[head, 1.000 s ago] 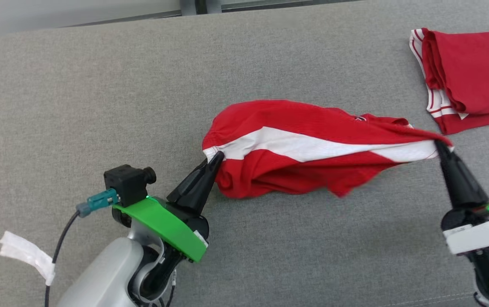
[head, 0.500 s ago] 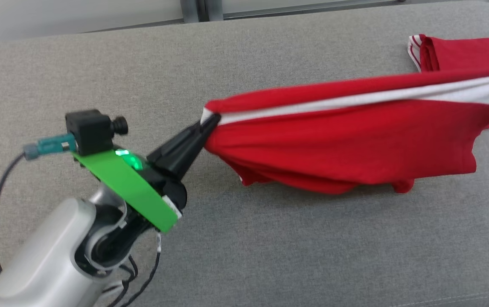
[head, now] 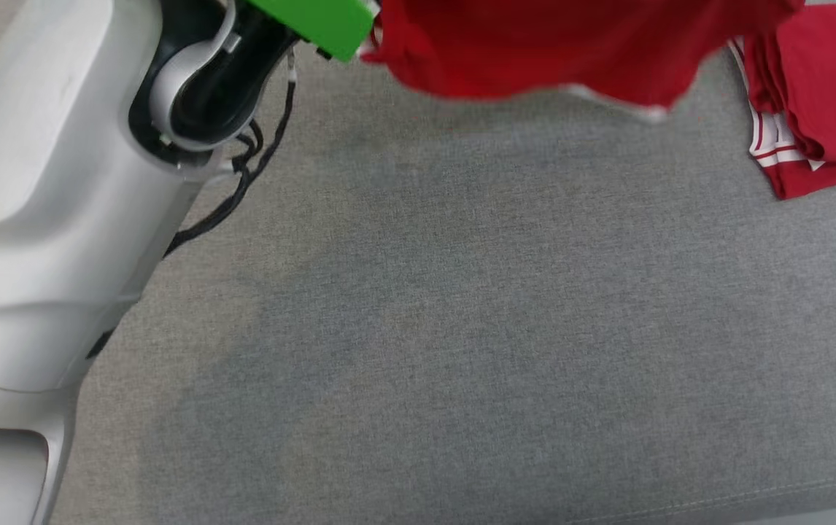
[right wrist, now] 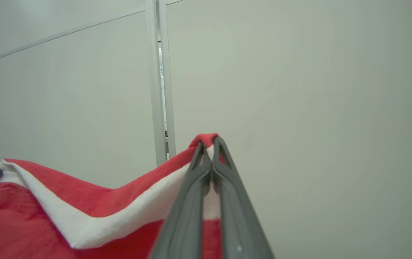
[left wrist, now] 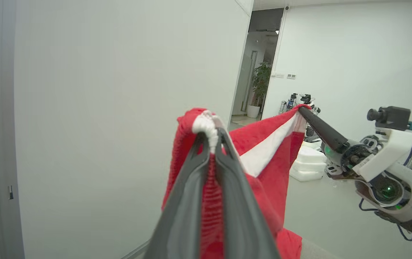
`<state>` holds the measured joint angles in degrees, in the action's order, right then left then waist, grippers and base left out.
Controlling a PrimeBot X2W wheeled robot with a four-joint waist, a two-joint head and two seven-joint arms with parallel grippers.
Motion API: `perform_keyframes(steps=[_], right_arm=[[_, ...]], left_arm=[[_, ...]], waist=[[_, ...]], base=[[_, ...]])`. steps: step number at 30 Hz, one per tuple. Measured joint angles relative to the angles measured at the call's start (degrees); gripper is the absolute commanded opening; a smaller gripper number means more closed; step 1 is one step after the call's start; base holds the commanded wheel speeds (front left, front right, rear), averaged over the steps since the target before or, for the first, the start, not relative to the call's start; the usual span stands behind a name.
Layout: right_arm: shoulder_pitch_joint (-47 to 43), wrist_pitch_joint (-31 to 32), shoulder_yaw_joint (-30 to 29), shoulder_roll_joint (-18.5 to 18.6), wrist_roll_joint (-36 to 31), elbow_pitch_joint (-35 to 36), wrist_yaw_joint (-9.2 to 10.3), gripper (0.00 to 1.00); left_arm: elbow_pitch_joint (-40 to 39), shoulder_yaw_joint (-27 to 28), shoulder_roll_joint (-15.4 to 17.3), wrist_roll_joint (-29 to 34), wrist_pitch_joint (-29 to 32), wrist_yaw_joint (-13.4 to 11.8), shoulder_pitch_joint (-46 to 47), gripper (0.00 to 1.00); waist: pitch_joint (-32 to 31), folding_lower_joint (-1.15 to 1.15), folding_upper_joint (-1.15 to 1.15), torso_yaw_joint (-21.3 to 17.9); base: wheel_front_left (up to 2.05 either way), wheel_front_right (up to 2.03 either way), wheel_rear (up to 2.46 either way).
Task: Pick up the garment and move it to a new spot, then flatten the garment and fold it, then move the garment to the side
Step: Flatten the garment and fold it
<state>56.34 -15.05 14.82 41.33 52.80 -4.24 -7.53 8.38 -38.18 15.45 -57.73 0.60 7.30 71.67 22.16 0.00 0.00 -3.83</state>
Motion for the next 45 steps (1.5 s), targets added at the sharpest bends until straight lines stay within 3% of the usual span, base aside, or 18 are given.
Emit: perform_keyframes(steps=[3, 6, 10, 13, 16, 24, 33, 39, 45], right_arm=[[3.6, 0.0, -0.2, -0.2, -0.4, 1.1, -0.01, 0.0], [2.4, 0.0, 0.4, 0.7, -0.7, 3.5, 0.01, 0.0], [-8.1, 0.0, 3.7, 2.4, -0.6, 6.1, 0.01, 0.0], [-17.6, 0.0, 2.4, 1.9, 0.8, 7.1, 0.02, 0.0], [-28.5, 0.0, 1.7, -0.5, 2.7, 9.1, 0.01, 0.0], [-53.2, 0.0, -2.8, -2.4, 11.0, 14.5, 0.02, 0.0], [-69.7, 0.0, -4.8, 2.3, 16.7, 21.9, 0.02, 0.0], [-73.2, 0.0, -8.9, 5.3, 17.2, 24.1, 0.02, 0.0], [-64.9, 4.6, -10.1, 10.0, 20.9, 21.7, 0.02, 0.0]], left_arm=[[0.6, -4.1, 1.1, 1.9, -6.7, 0.0, 3.8, 0.0], [0.5, -8.8, 4.5, 3.2, -11.9, 0.0, 3.7, 0.0], [0.0, -15.1, 9.0, 3.4, -14.8, 0.0, -4.2, 0.0], [-0.5, -17.3, 11.4, 1.6, -15.4, 0.0, -12.3, 0.0], [-1.6, -14.7, 12.8, 0.5, -15.4, 0.0, -22.8, 0.0], [-6.1, -7.8, 11.9, 1.0, -15.6, 0.0, -47.1, 0.0], [-11.3, -7.2, 14.0, 2.5, -15.6, 0.0, -63.7, 0.0], [-15.7, -8.8, 13.7, -1.6, -15.6, 0.0, -64.6, 0.0], [-19.4, -11.7, 10.3, -17.1, -12.1, 0.0, -55.2, 0.0]], waist=[[1.8, 0.0, 0.0, -0.6], [2.9, 0.0, 0.0, -1.1], [3.3, 0.0, 0.0, -1.1], [3.3, 0.0, 0.0, -0.6], [3.3, 0.0, 0.0, -0.5], [1.7, 0.0, 0.0, 1.1], [-2.9, 0.0, 0.0, 3.2], [-4.0, 0.0, 0.0, 6.3], [-2.4, 0.0, 0.0, 8.5]], base=[[0.0, 0.0, 0.0], [0.0, 0.0, 0.0], [0.0, 0.0, 0.0], [0.0, 0.0, 0.0], [0.0, 0.0, 0.0], [0.0, 0.0, 0.0], [0.0, 0.0, 0.0], [0.0, 0.0, 0.0], [0.0, 0.0, 0.0]])
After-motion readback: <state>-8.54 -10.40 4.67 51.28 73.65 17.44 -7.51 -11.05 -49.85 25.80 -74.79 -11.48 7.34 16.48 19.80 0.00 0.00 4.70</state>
